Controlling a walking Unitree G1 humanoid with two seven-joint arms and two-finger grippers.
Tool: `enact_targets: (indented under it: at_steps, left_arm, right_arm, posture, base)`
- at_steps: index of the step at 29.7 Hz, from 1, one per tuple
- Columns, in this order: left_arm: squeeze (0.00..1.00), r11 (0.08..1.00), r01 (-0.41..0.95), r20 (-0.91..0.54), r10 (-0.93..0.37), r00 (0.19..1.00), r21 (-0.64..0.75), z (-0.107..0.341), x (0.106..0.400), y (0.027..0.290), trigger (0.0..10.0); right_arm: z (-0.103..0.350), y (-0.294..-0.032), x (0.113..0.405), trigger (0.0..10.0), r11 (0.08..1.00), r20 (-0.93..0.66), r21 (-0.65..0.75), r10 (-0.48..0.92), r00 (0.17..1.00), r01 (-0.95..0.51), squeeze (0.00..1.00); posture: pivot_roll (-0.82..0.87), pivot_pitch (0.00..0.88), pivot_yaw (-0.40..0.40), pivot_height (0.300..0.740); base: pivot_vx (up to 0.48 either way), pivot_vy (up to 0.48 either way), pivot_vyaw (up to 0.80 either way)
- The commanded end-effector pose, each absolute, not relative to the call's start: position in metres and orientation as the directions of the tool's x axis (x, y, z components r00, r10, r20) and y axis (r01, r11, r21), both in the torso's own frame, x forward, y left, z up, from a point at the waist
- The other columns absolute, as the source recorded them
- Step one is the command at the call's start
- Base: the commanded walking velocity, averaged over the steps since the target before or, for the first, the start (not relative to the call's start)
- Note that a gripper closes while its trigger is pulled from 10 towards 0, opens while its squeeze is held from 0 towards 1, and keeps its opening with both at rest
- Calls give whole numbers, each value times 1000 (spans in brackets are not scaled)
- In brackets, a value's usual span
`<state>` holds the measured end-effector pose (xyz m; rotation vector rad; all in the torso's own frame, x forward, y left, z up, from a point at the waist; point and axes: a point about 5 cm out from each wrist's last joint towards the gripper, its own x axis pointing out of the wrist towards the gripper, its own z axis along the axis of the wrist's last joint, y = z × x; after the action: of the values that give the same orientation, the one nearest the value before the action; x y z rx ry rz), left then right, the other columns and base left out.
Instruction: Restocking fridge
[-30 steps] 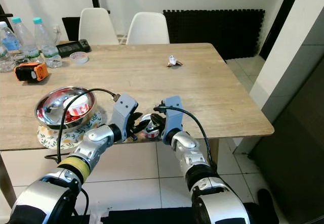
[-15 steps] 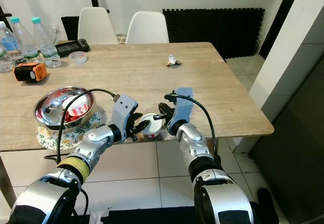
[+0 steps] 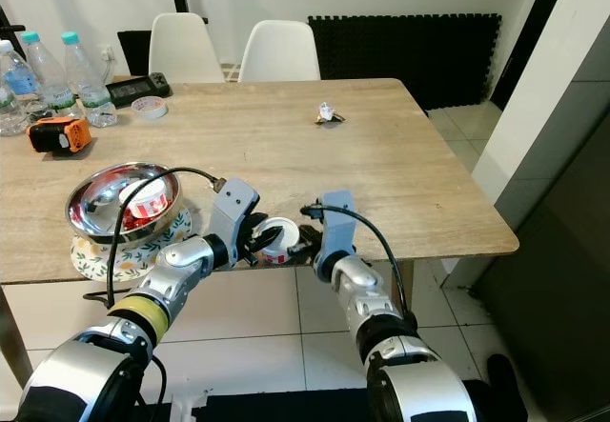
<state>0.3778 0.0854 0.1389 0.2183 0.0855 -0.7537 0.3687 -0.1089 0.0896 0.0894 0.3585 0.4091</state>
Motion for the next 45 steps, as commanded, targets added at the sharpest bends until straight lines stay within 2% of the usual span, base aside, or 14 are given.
enact_targets:
  at_steps: [1, 10, 13, 15, 17, 19, 23, 24, 31, 37, 39, 40, 44, 45]
  left_arm:
    - [0, 707, 683, -189, -657, 730, 181, 134, 377, 92, 10000]
    - [0, 754, 628, -163, -607, 778, 191, 140, 382, 95, 10000]
    - [0, 822, 540, -86, -534, 841, 180, 154, 390, 96, 10000]
    - [0, 822, 540, -86, -534, 841, 180, 154, 390, 96, 10000]
    - [0, 865, 471, -24, -474, 880, 170, 165, 395, 101, 10000]
    - [0, 865, 471, -24, -474, 880, 170, 165, 395, 101, 10000]
    - [0, 892, 445, 75, -451, 889, 82, 181, 399, 102, 10000]
    - [0, 861, 508, 97, -508, 856, 31, 189, 399, 100, 10000]
    - [0, 837, 544, 28, -547, 837, 60, 178, 394, 107, 10000]
    - [0, 804, 594, 112, -593, 797, 34, 177, 385, 108, 10000]
    - [0, 795, 606, 169, -596, 785, -13, 181, 383, 109, 10000]
    - [0, 752, 649, 264, -607, 749, -113, 189, 377, 116, 10000]
    - [0, 715, 685, 298, -630, 717, -137, 192, 370, 121, 10000]
    - [0, 692, 711, 307, -655, 691, -123, 193, 365, 123, 10000]
  right_arm:
    - [80, -109, 364, 10000, 917, -356, 154, 399, 845, -367, 0]
    - [97, -123, 374, 10000, 938, -295, 158, 343, 892, -309, 0]
    - [110, -134, 380, 10000, 947, -239, 180, 305, 922, -267, 0]
    - [110, -134, 380, 10000, 947, -239, 180, 305, 922, -267, 0]
    - [109, -138, 380, 10000, 948, -229, 193, 293, 928, -252, 0]
    - [109, -138, 380, 10000, 948, -229, 193, 293, 928, -252, 0]
    - [104, -141, 377, 10000, 948, -226, 203, 289, 930, -245, 0]
    - [98, -146, 372, 10000, 949, -232, 212, 282, 931, -235, 0]
    - [91, -160, 366, 10000, 950, -236, 219, 271, 933, -221, 0]
    - [98, -178, 363, 10000, 932, -153, 287, 273, 950, -221, 0]
    - [103, -181, 362, 10000, 915, -104, 324, 287, 952, -240, 0]
    - [117, -186, 359, 10000, 859, 14, 400, 343, 939, -319, 0]
    - [125, -188, 355, 10000, 811, 77, 445, 387, 919, -379, 0]
    - [128, -188, 350, 10000, 768, 111, 478, 429, 896, -427, 0]
  posture:
    - [1, 89, 23, 740]
    - [-7, 67, 18, 740]
    - [-13, 61, 17, 740]
    - [-13, 61, 17, 740]
    - [-20, 54, 21, 740]
    - [-20, 54, 21, 740]
    - [-19, 48, 15, 740]
    - [-16, 40, 9, 740]
    - [-13, 35, 1, 740]
    - [-6, 30, -29, 740]
    - [-7, 23, -24, 740]
    - [-6, 20, -23, 740]
    - [-6, 20, -23, 740]
    - [-7, 14, -25, 740]
  base:
    - [0, 0, 0]
    - [0, 0, 0]
    - [0, 0, 0]
    - [0, 0, 0]
    - [0, 0, 0]
    - [0, 0, 0]
    - [0, 0, 0]
    - [0, 0, 0]
    - [0, 0, 0]
    - [0, 0, 0]
    - [0, 0, 0]
    - [0, 0, 0]
    - [0, 0, 0]
    - [0, 0, 0]
